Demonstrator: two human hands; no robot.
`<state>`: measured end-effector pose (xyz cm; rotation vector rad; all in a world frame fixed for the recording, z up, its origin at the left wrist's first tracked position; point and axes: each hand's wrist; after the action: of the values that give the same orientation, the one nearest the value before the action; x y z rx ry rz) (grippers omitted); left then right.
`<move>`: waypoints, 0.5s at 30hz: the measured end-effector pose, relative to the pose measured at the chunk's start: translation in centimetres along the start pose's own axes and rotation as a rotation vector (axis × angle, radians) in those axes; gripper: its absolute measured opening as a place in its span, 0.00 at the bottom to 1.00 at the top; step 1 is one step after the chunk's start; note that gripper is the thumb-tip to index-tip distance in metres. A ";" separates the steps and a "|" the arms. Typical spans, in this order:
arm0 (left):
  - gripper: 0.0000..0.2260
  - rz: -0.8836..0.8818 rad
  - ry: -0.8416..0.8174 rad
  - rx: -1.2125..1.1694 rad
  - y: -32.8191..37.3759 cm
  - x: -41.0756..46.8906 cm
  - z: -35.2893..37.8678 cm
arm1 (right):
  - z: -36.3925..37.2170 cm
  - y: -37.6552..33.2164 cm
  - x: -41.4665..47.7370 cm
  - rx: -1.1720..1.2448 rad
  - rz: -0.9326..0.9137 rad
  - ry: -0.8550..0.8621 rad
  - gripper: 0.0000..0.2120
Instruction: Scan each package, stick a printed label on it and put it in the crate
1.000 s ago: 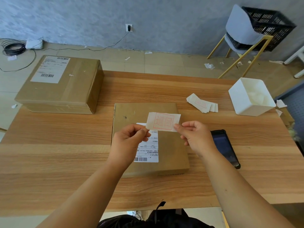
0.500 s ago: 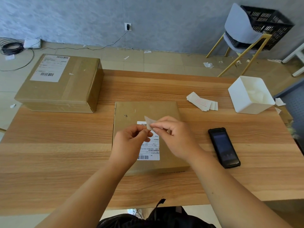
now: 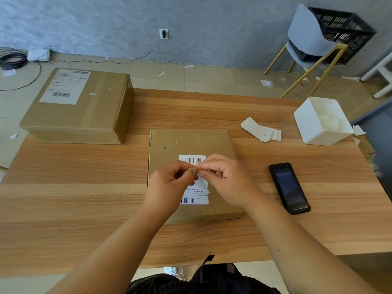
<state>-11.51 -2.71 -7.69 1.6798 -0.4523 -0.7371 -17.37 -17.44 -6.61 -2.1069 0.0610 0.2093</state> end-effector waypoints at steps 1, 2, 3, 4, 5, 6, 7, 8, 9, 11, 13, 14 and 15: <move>0.06 -0.002 -0.004 0.009 0.0 0.0 0.0 | 0.0 -0.1 0.0 0.034 0.014 -0.011 0.07; 0.05 -0.004 -0.009 0.018 0.0 -0.1 -0.1 | 0.0 -0.1 0.0 0.076 0.030 -0.021 0.07; 0.05 -0.004 -0.016 0.027 -0.1 -0.1 -0.2 | 0.0 -0.1 -0.1 0.118 0.047 -0.029 0.07; 0.05 -0.001 -0.028 0.035 -0.1 -0.2 -0.3 | 0.0 -0.1 -0.1 0.152 0.062 -0.033 0.08; 0.05 0.002 -0.044 0.041 -0.1 -0.2 -0.4 | 0.0 -0.1 -0.1 0.177 0.072 -0.033 0.09; 0.05 0.007 -0.061 0.044 -0.1 -0.3 -0.4 | 0.0 -0.2 -0.1 0.193 0.074 -0.032 0.10; 0.05 0.012 -0.075 0.046 -0.1 -0.3 -0.5 | 0.1 -0.2 -0.2 0.200 0.074 -0.032 0.11; 0.05 0.018 -0.084 0.050 -0.1 -0.4 -0.6 | 0.1 -0.2 -0.2 0.202 0.075 -0.033 0.11; 0.05 0.023 -0.089 0.053 -0.1 -0.4 -0.6 | 0.1 -0.2 -0.2 0.202 0.078 -0.034 0.10; 0.05 0.031 -0.095 0.058 -0.1 -0.4 -0.7 | 0.0 -0.2 -0.2 0.205 0.079 -0.041 0.10; 0.06 0.037 -0.100 0.054 -0.1 -0.4 -0.8 | 0.0 -0.3 -0.1 0.210 0.075 -0.044 0.10; 0.06 0.039 -0.101 0.051 -0.1 -0.3 -0.8 | 0.0 -0.3 -0.1 0.213 0.074 -0.043 0.10; 0.07 0.041 -0.103 0.050 -0.1 -0.3 -0.8 | 0.0 -0.3 0.0 0.217 0.073 -0.042 0.11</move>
<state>-11.23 -1.91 -7.64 1.6793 -0.5804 -0.7898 -17.37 -17.27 -6.36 -1.8852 0.1294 0.2782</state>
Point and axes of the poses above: each hand's wrist, its own x-axis towards the middle knuckle, its own z-axis out of the palm, y = z × x, and after that the axes turned 15 degrees about -y, right-handed
